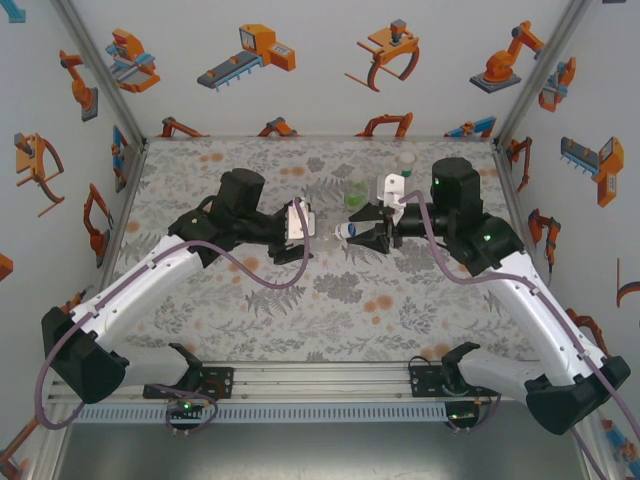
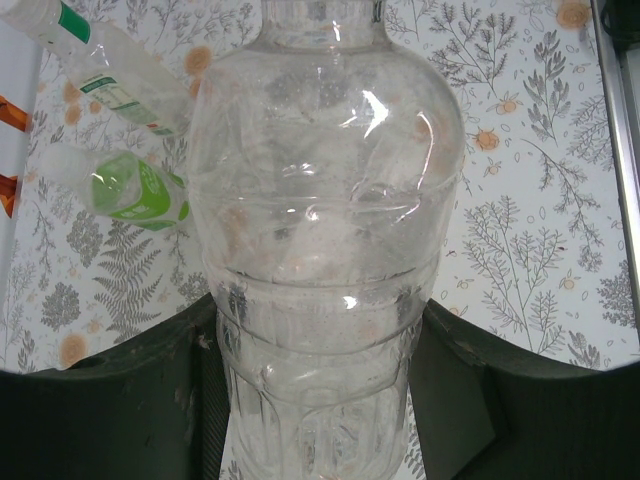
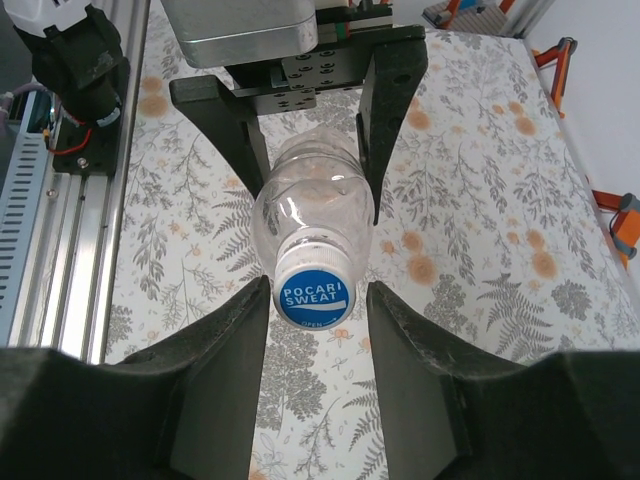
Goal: Screw on the bottle caps
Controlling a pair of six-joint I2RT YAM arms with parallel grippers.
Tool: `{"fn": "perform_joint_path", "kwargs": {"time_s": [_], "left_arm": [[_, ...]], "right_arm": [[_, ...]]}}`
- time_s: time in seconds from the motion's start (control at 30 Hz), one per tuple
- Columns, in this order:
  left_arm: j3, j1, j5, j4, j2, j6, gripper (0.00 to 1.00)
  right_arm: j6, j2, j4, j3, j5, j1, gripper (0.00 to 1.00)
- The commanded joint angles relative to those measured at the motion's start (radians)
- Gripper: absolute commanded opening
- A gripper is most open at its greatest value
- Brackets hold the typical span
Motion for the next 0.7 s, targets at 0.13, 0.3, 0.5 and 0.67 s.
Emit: {"fn": "perform_joint_path", "kwargs": {"time_s": [0.13,0.3,0.5,0.67], "left_arm": [[0.027,-0.004,0.043,-0.015,-0.024,-0.013,0.0],[0.028,-0.004,0.041,-0.014,-0.02,-0.016,0.0],[0.03,-0.004,0.045,-0.012,-0.016,-0.022,0.0],[0.025,-0.004,0.041,0.009,-0.015,-0.041,0.0]], "right_arm": [[-0.018,-0.003,0.012,0.018,-0.034,0.011,0.42],[-0.018,-0.006,0.007,0.02,-0.036,0.013,0.43],[0.006,0.003,-0.021,0.034,-0.045,0.015,0.34],[0.136,0.04,-0.08,0.078,-0.046,0.014,0.23]]}}
